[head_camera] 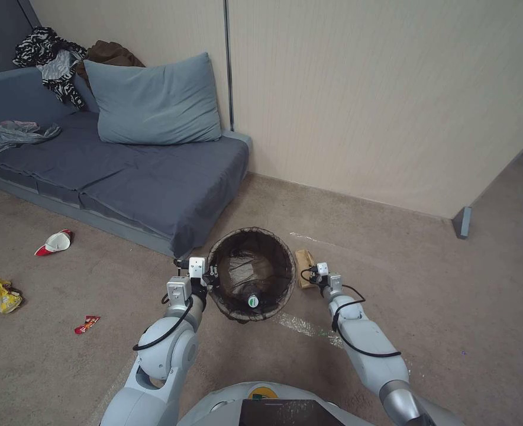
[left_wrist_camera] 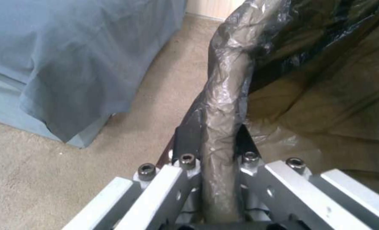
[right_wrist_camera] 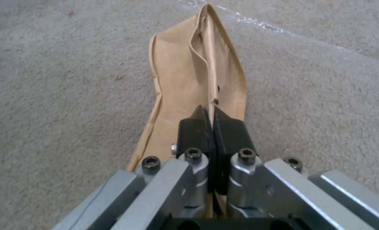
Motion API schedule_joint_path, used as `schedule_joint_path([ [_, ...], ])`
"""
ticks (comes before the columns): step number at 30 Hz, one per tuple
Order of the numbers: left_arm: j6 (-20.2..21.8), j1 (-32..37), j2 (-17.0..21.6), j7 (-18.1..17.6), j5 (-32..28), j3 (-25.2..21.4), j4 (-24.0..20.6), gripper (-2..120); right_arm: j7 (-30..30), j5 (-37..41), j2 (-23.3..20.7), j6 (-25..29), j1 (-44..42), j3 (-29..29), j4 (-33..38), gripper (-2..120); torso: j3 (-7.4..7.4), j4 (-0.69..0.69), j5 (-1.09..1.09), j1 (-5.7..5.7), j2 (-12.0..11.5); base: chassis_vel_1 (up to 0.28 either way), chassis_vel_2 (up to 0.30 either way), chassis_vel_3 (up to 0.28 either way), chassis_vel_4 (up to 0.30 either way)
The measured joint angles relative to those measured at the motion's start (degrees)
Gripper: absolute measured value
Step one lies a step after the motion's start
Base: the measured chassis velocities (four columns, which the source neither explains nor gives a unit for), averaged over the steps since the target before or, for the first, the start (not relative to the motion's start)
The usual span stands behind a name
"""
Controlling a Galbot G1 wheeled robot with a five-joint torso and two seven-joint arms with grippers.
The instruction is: Pick up the trash bin, then pick up the garbage from the floor and place it into the trash bin.
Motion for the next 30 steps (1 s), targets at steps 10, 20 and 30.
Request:
schedule_joint_path([
  [10,0.0,-0.1,0.0,0.0,0.0,0.0,0.1,2,1.4,0.4,-0.3,1.5,-1.8,0.6,4.4,0,0.0,0.0,0.01,0.0,0.0,0.0,0.0,0.0,0.0],
  [20,0.0,-0.2,0.0,-0.2,-0.2,0.3,0.7,2,1.9,8.7,-3.2,5.1,-9.4,2.7,32.1,0,0.0,0.01,-0.01,0.0,0.0,0.0,0.0,0.0,0.0],
  [30,0.2,-0.5,0.0,-0.3,-0.7,0.8,1.0,2,-15.4,22.5,-7.2,12.7,-17.2,3.7,61.1,0,0.0,-0.01,-0.02,0.0,0.0,0.0,0.0,0.0,0.0],
])
